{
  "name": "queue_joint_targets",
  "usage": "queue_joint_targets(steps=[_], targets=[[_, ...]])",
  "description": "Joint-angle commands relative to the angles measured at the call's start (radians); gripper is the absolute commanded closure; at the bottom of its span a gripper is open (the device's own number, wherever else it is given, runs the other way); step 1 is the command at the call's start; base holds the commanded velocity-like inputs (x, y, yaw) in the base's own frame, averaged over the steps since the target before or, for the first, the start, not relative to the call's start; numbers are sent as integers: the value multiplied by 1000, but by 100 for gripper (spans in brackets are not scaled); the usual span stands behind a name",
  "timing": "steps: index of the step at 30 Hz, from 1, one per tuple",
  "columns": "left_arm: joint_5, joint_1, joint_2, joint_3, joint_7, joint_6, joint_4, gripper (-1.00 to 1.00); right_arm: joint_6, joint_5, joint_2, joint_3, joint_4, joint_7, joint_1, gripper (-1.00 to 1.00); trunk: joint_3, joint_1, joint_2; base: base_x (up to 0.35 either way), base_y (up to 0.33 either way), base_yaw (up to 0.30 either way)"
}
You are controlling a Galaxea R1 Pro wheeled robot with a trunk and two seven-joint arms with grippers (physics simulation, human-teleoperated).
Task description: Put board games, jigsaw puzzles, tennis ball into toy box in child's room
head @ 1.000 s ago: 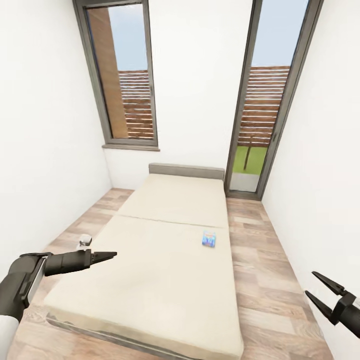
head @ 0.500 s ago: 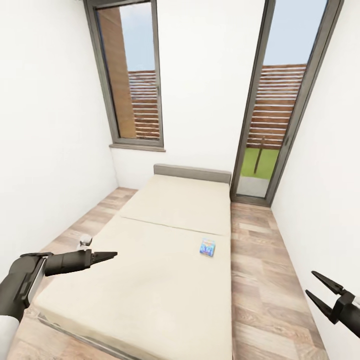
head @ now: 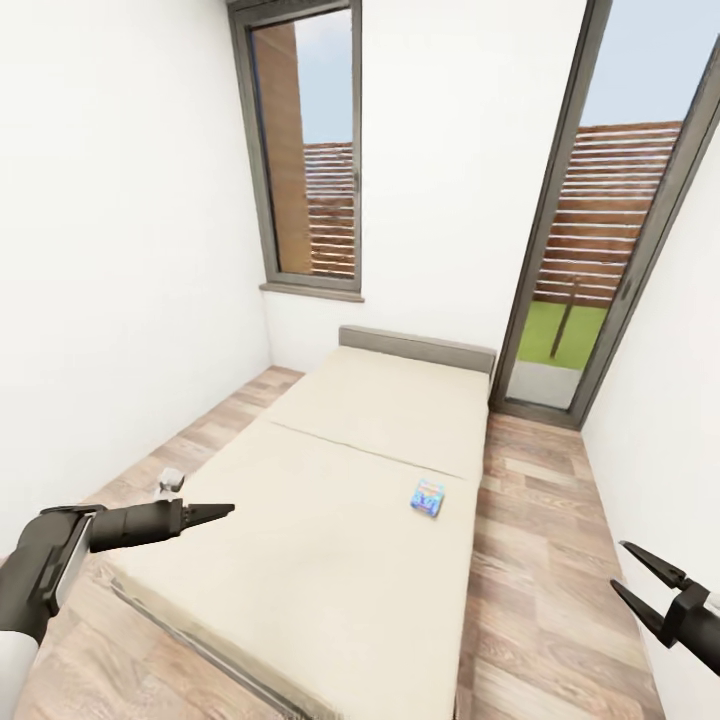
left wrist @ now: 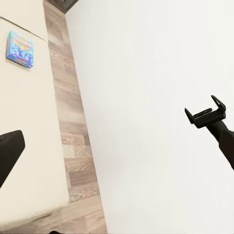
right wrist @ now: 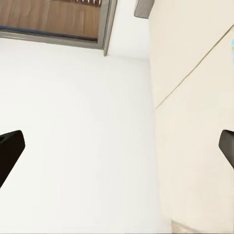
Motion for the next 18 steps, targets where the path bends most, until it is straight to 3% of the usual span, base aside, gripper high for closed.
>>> queue_joint_targets(steps=[1, 9, 18], targets=[[-1, -1, 0, 0, -4, 11, 0, -100, 5, 5, 0, -2, 0, 5, -1, -100, -2, 0, -2, -148, -104, 282], [-2, -1, 1, 1, -5, 11, 0, -100, 5, 5, 0, -2, 0, 6, -1, -100, -2, 0, -2, -165, -42, 282], [-2, -1, 1, 1, -5, 10, 0, -100, 5, 5, 0, -2, -1, 6, -1, -100, -2, 0, -2, -44, -5, 282]])
